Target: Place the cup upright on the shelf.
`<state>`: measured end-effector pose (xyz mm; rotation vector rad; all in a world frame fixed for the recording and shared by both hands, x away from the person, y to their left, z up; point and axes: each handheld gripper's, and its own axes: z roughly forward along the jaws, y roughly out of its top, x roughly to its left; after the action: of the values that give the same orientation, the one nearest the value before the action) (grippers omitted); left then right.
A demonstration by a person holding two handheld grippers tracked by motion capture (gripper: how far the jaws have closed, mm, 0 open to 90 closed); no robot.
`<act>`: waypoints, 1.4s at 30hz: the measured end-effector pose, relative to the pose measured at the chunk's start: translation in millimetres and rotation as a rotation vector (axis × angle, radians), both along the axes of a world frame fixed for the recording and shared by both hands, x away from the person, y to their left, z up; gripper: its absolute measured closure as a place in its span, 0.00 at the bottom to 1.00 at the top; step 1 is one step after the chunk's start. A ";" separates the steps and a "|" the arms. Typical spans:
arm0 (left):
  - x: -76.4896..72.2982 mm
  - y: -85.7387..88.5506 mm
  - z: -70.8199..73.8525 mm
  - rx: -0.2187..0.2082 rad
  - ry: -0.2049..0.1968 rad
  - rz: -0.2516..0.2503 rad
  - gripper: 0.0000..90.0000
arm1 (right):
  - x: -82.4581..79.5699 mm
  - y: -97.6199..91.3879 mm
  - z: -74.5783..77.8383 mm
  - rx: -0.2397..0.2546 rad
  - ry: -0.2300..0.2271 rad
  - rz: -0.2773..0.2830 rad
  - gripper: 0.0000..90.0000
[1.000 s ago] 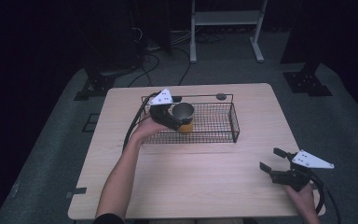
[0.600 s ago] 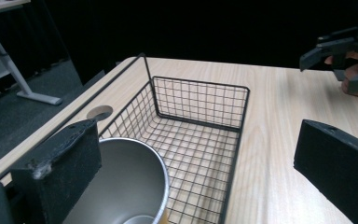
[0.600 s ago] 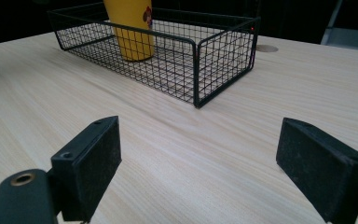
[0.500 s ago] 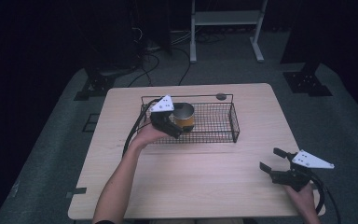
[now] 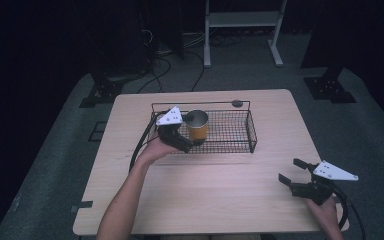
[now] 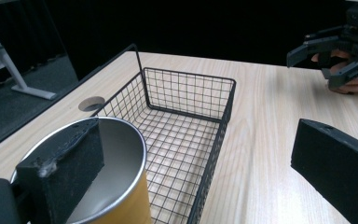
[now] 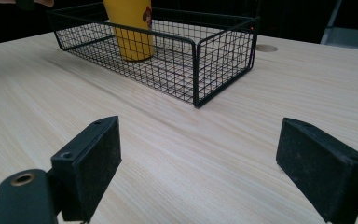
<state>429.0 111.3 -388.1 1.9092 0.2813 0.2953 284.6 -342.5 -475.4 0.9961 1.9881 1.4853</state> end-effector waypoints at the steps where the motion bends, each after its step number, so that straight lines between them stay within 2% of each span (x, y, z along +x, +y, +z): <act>1: -1.0 0.5 -0.7 0.001 0.000 0.000 0.02 | 0.0 0.0 0.0 0.000 0.000 0.000 0.14; 24: -37.5 14.4 -9.1 -0.026 -0.019 -0.008 0.02 | 0.1 0.1 -0.1 0.000 0.001 -0.001 0.14; 26: -40.7 16.1 -9.1 -0.025 -0.025 -0.008 0.02 | 0.2 0.1 -0.1 0.000 0.001 -0.001 0.14; 28: -42.8 17.3 -8.5 -0.016 -0.016 -0.011 0.02 | 0.2 0.1 -0.1 0.000 0.001 -0.002 0.14; 30: -46.5 19.2 -8.0 -0.028 -0.027 -0.009 0.02 | 0.3 0.3 -0.1 -0.001 0.003 -0.003 0.14; 42: -56.2 24.2 -11.2 -0.020 -0.015 -0.012 0.02 | 0.4 0.1 -0.1 0.000 0.004 -0.004 0.14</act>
<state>372.8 135.5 -399.3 1.8873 0.2619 0.2979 285.0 -342.4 -475.5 1.0030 1.9882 1.4823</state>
